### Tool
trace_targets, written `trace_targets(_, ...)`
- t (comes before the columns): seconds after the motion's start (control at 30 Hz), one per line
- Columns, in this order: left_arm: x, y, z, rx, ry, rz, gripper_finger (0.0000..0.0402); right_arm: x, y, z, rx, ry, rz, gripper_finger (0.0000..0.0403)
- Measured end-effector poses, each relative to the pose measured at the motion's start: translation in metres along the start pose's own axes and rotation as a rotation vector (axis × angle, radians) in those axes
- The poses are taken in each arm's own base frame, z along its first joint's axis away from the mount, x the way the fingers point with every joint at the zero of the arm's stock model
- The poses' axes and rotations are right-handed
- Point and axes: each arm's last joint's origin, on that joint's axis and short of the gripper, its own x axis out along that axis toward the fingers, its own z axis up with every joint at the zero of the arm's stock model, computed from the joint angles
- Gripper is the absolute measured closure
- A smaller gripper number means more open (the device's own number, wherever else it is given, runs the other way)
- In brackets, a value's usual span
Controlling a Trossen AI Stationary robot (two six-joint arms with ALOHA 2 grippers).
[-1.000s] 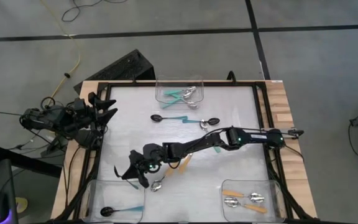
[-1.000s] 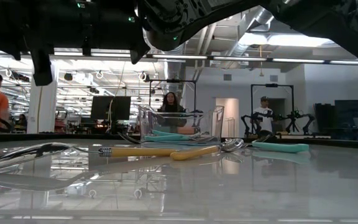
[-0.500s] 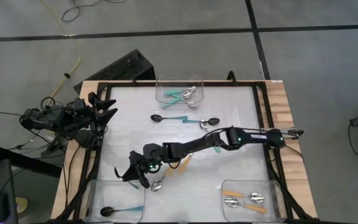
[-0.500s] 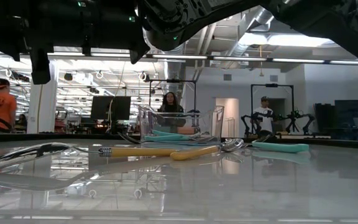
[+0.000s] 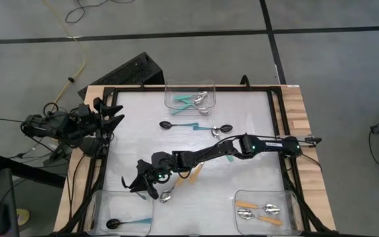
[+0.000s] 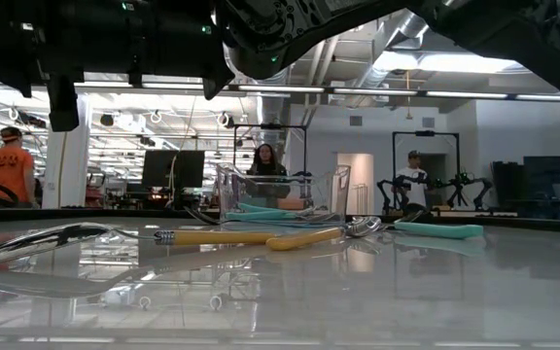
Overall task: Sort silverware by color (type)
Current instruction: Put the bottom black spoon into the bottom left transparent bin
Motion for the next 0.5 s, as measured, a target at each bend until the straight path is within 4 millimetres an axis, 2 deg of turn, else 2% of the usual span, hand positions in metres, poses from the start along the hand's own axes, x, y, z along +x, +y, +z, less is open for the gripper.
trace_targets(0.23,0.0000,0.0000,0.0000,-0.003,0.000,0.000,0.0212,0.0000,0.0000,0.0001,0.000,-0.001,0.000,0.0233)
trace_targets(0.5,0.0000,0.0000,0.0000,-0.003,0.000,0.000,0.0212,0.0002,0.0004,-0.0001,0.000,0.000,0.001,0.0236)
